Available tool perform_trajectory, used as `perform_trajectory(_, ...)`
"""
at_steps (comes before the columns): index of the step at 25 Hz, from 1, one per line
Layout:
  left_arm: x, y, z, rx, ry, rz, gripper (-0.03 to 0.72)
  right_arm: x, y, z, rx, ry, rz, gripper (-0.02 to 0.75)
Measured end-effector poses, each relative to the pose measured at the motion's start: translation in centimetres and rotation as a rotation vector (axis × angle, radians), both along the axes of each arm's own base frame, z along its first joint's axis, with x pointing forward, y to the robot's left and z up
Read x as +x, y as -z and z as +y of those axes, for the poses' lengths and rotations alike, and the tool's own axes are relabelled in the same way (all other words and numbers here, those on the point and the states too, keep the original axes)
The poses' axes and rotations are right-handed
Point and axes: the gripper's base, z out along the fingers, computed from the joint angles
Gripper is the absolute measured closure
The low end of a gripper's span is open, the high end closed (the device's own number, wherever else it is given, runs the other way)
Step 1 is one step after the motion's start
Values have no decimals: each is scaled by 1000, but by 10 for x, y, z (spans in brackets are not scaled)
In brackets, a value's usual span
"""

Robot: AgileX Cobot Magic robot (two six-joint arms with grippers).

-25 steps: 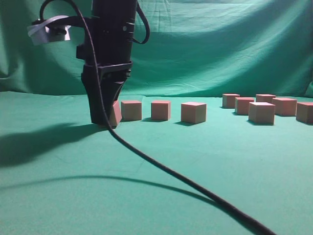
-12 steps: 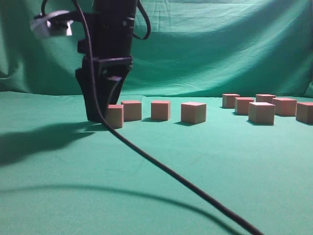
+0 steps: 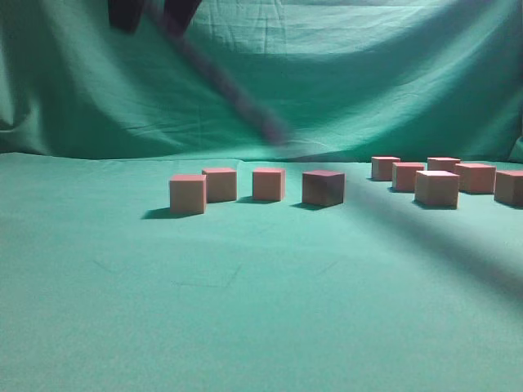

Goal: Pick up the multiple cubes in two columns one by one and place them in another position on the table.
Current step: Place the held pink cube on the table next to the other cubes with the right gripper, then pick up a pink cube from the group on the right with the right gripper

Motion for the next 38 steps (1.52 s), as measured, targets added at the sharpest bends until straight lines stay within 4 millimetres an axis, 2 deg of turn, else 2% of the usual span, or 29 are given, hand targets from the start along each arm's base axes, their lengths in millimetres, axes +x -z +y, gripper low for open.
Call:
perform_trajectory(2,0,0,0,0,0,0,688,-2,-22,-12,36,142,-27,206)
perform_trajectory(5,0,0,0,0,0,0,688,-4,-53,-42,80,337,-74,206)
perform_trajectory(7,0,0,0,0,0,0,688,-5,-68,-74,103,451,-70,206)
perform_trajectory(10,0,0,0,0,0,0,688,-2,-68,-131,91,649,-22,206)
perform_trajectory(14,0,0,0,0,0,0,688,3,-31,-193,9,884,106,206)
perform_trajectory(17,0,0,0,0,0,0,688,3,9,-218,-49,980,250,206)
perform_trajectory(19,0,0,0,0,0,0,688,1,34,-225,-56,1006,307,206)
perform_trajectory(22,0,0,0,0,0,0,688,5,59,-225,13,1010,285,206)
perform_trajectory(29,0,0,0,0,0,0,688,34,107,-214,116,1046,239,206)
perform_trajectory(32,0,0,0,0,0,0,688,43,124,-214,125,1061,232,206)
perform_trajectory(33,0,0,0,0,0,0,688,46,129,-214,123,1061,229,251)
perform_trajectory(34,0,0,0,0,0,0,688,48,132,-215,123,1059,220,257)
perform_trajectory(38,0,0,0,0,0,0,688,53,142,-215,127,1057,210,253)
